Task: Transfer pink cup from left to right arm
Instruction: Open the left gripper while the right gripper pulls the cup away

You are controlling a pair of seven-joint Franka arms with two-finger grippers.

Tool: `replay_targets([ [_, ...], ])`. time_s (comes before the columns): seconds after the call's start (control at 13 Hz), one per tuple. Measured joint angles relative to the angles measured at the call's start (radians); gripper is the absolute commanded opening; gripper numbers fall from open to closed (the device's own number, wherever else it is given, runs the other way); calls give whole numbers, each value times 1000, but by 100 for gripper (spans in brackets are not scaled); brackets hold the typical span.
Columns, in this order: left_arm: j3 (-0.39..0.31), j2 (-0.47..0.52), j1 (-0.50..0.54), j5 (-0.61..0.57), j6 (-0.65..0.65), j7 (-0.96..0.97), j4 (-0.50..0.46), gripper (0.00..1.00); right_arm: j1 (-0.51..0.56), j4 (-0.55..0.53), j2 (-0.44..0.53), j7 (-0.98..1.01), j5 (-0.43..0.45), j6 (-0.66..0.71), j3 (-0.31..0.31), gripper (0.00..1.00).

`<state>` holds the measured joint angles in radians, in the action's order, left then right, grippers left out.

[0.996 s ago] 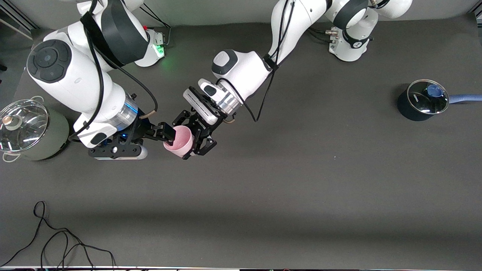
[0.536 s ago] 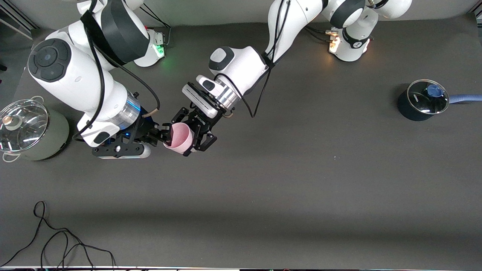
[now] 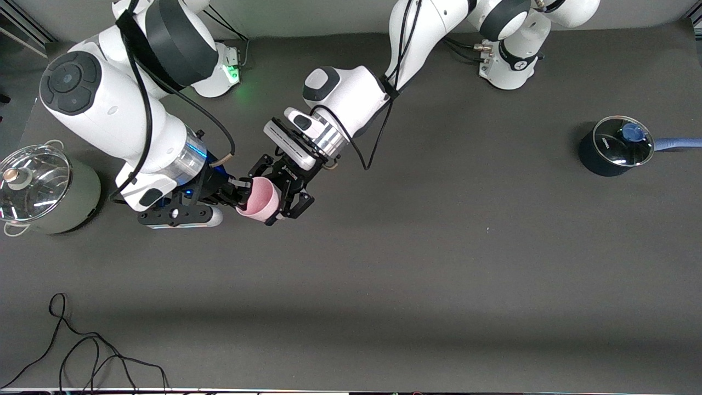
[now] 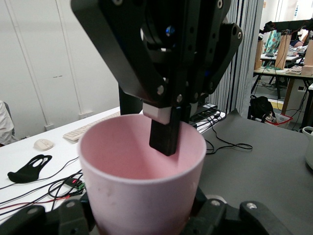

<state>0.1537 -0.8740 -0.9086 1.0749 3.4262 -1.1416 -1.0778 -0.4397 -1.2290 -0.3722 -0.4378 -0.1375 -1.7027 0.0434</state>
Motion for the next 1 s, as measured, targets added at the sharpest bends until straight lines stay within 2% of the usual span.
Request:
replay_targets([
  [0.61,-2,4,3,0,9,11,0,100,42,0,3,11,-4,-1,25,0],
  [1.0,-6,5,14,0,31,86,-10,100,242,-4,-3,398,-60,3,28,0],
])
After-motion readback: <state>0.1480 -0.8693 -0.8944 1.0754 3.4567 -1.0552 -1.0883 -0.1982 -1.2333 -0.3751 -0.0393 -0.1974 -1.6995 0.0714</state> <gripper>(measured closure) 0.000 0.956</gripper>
